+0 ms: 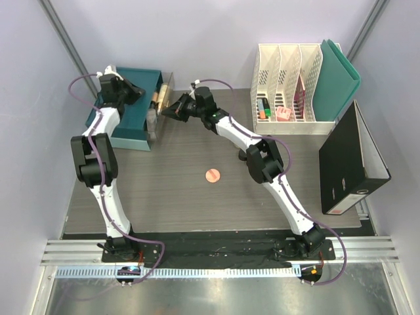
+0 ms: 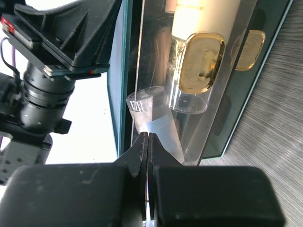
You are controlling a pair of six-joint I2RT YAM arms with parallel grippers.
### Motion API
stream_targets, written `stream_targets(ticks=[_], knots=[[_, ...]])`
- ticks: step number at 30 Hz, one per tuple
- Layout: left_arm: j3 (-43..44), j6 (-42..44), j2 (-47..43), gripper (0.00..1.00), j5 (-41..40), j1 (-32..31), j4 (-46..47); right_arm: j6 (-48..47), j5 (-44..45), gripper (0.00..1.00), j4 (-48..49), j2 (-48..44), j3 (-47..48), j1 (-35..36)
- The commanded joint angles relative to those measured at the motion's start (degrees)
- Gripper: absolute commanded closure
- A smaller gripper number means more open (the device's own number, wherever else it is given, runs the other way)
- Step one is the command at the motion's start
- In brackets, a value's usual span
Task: Organize the makeup
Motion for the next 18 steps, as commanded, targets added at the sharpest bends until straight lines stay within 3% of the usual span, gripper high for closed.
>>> stream_targets(ticks=[1,4,5,8,13,18], knots=[[-8.2,-2.4,-2.4,1.00,-4.1,3.4,-0.4,0.9,-2.1,0.99,5.0,-1.3,0.7,2.0],[-14.6,-14.6,-3.5,1.00,0.5,6.4,15.3,0.6,-2.5,0.99,5.3,-2.0,-0.8,2.0],[-16.2,-22.0,-2.8,1.00,1.3,7.1,24.9,0.8,-2.5,0.99,5.4,-1.9,-0.8,2.0],[-20.5,-29.3,-0.7,1.00,3.4,8.9,38.2,0.7,-3.0,0.99,5.5,-1.9,-0.8,1.9],[-25.0,-32.7,-0.4,1.00,0.8,10.9,51.7,0.1,-3.7,0.99,5.4,-2.5,-1.6,1.9],[-23.5,-28.1,-0.4,1.00,1.2,12.4,53.3,-0.2,-4.0,0.99,5.4,-3.1,-3.0,1.9]])
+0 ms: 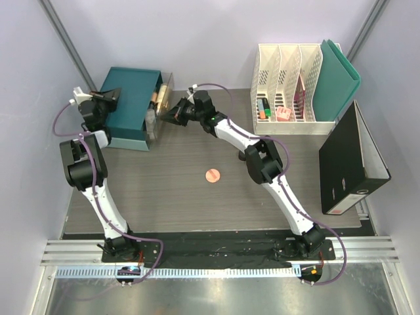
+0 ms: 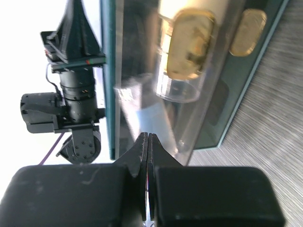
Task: Organize the makeup
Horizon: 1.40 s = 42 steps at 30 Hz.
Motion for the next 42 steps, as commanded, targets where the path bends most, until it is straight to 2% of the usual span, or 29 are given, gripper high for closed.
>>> stream_targets(ticks=[1,7,9,11,13,15,21,26,29,42], knots=[[0.9,4.8,0.9,1.00,-0.9,1.7,4.1,-0.3,-1.8,0.99,2.9,-3.2,-0.5,1.5],[7.8,21.6,-0.8,1.00,2.8,1.6,-7.9,-0.7,-2.3,0.99,2.6,-3.2,-0.7,1.4],[7.9,24.5,-1.3,1.00,0.9,1.9,-9.0,-0.7,-2.5,0.99,2.5,-3.2,-1.0,1.5],[6.2,27.3,-2.0,1.00,-1.1,2.0,-6.2,-0.9,-2.7,0.99,2.5,-3.4,-1.7,1.5],[3.5,27.3,-2.3,1.00,-2.6,2.2,0.2,-1.1,-3.0,0.99,2.5,-3.8,-2.4,1.4],[2.3,27.3,-2.4,1.00,-5.4,2.6,3.0,-1.3,-3.1,0.99,2.5,-4.2,-3.4,1.4],[2.1,26.6,-2.3,1.00,-8.4,5.0,4.0,-1.4,-3.2,0.99,2.8,-4.7,-4.5,1.5],[1.6,19.8,-0.9,1.00,-12.2,8.1,7.4,-1.4,-3.3,0.99,2.9,-4.8,-5.4,1.6],[1.0,18.6,-0.7,1.00,-13.1,9.7,7.5,-1.3,-3.6,0.99,2.9,-4.9,-5.6,1.8],[5.4,16.0,5.6,1.00,-3.7,10.7,0.4,-1.7,-2.2,0.99,2.9,-5.3,-5.3,1.8]])
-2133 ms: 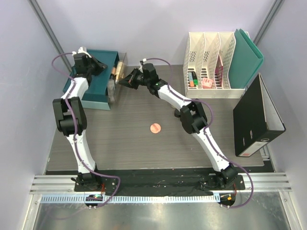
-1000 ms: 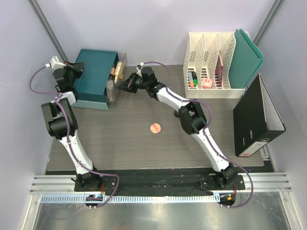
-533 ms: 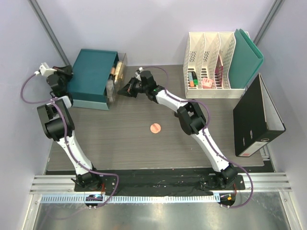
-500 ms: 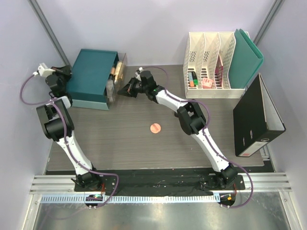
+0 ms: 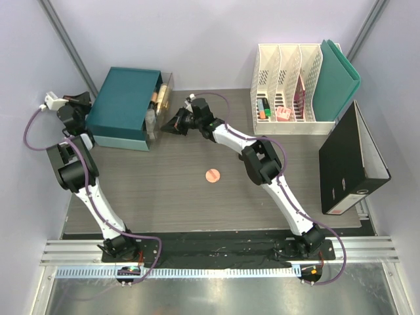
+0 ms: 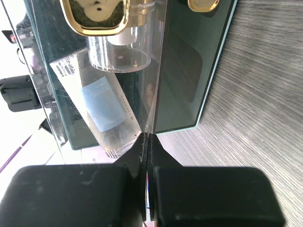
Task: Organize the makeup
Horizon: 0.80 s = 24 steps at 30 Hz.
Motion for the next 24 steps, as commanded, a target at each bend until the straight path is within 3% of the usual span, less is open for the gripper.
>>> stream_targets(ticks=[1,11,24], knots=[[3.3,-1.5,3.5,1.00,5.4,1.1,-3.2,-0.9,0.8,0.99,2.8,-5.0,1.3,0.7],[7.1,0.1,5.6,1.00,13.6,-4.8,-8.4,0.8,2.0,0.99,3.0,-2.6,6.0,0.5],[7.3,2.1,6.1,1.00,16.8,-11.7,-11.5,2.4,3.4,0.99,4.3,-1.1,7.5,0.3]])
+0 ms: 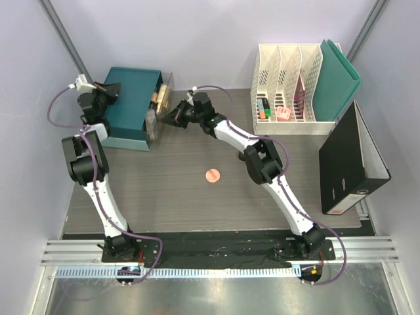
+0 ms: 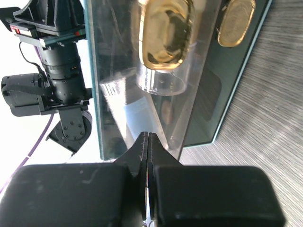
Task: Organize the makeup
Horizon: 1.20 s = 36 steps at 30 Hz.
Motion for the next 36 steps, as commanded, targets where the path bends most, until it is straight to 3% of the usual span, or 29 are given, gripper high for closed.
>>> stream_targets(ticks=[1,7,12,20,26,36], knots=[[-1.1,0.3,2.1,1.00,5.4,-2.5,-6.6,1.5,1.0,0.99,4.7,-1.1,3.4,1.1],[-1.6,1.7,0.4,1.00,3.7,-2.3,-5.2,1.3,0.4,0.99,5.4,-1.9,2.1,1.0],[1.1,10.1,-4.1,1.00,1.8,-1.7,-7.6,1.1,0.0,0.99,7.3,-4.5,-2.6,0.9],[-0.6,1.8,-3.5,1.00,-2.8,4.4,1.6,0.2,-0.8,0.99,7.0,-6.0,-4.9,0.7],[0.3,0.0,-2.8,1.00,-1.4,7.9,5.5,-0.3,-1.0,0.99,5.7,-5.9,-5.0,0.9],[-1.7,1.8,-1.0,1.00,-5.4,11.9,2.4,-1.4,-1.0,0.99,4.2,-6.2,-5.1,1.0]])
